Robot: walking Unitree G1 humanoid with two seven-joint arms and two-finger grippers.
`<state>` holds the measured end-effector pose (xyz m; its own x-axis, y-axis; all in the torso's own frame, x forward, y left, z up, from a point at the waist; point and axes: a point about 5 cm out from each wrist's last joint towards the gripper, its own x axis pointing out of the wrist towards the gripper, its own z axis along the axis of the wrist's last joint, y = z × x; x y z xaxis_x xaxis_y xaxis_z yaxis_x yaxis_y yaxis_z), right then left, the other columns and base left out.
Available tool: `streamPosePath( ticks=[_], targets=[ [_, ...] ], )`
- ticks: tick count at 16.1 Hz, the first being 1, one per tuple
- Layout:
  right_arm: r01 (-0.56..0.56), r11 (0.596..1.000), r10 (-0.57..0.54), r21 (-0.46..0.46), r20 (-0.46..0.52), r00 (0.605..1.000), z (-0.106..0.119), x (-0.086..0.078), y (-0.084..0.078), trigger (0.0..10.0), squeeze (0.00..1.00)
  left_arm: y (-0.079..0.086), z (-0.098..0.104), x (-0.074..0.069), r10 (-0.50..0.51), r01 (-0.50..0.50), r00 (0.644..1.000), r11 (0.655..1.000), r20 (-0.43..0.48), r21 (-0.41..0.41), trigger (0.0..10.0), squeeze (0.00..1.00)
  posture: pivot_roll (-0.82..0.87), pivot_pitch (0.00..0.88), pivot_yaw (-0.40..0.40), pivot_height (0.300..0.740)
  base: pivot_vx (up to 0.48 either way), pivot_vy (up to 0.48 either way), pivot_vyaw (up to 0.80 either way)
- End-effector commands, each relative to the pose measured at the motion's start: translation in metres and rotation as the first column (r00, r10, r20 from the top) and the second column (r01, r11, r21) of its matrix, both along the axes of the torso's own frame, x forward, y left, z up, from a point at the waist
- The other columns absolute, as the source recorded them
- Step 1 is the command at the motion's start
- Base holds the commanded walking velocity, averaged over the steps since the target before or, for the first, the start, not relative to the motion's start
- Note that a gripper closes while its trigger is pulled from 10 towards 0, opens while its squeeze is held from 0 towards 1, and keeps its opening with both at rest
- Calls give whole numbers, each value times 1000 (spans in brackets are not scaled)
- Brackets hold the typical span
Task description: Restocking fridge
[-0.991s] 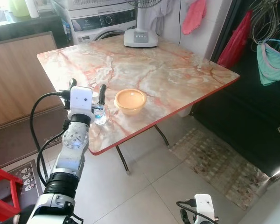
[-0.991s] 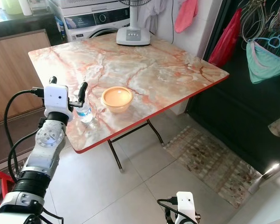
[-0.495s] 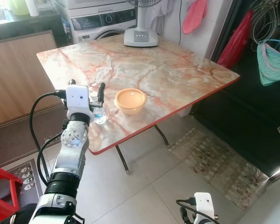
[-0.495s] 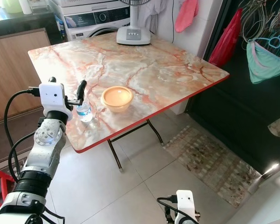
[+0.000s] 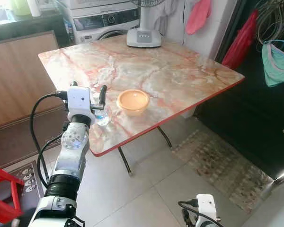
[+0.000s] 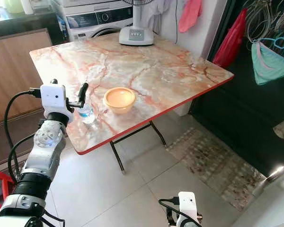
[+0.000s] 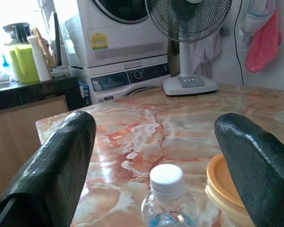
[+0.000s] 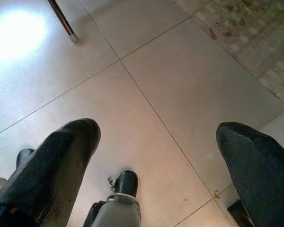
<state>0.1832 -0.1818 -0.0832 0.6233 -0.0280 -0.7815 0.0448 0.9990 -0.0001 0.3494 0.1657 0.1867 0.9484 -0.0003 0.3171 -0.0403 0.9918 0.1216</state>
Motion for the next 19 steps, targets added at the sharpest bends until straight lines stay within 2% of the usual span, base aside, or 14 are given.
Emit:
streamPosePath(
  ticks=[1,4,8,10,14,19],
  targets=[
    [8,1000,-8,1,16,1000,2,3,-2,10000,0,-3,0,0,-14,14,1000,1000,-10,3,10000,0,88,0,-35,740,0,0,0],
    [2,1000,-2,-2,14,1000,2,4,-1,10000,0,2,4,0,-1,1,1000,1000,1,-13,10000,0,93,0,-41,740,0,0,0],
    [15,1000,-15,7,18,1000,2,4,0,10000,0,0,3,0,-16,16,1000,999,-4,38,10000,0,100,0,-31,740,0,0,0],
    [4,1000,-4,10,17,1000,2,5,0,10000,0,2,3,0,-10,10,1000,1000,-8,26,10000,0,91,0,-28,740,0,0,0],
    [11,1000,-11,10,16,1000,2,4,0,10000,0,-6,8,1,-52,52,999,999,3,-6,10000,0,88,0,-28,740,0,0,0],
    [23,1000,-23,3,9,1000,1,3,0,10000,0,-7,8,0,-52,52,999,999,4,-6,10000,0,86,0,-26,740,0,0,0]
  ],
)
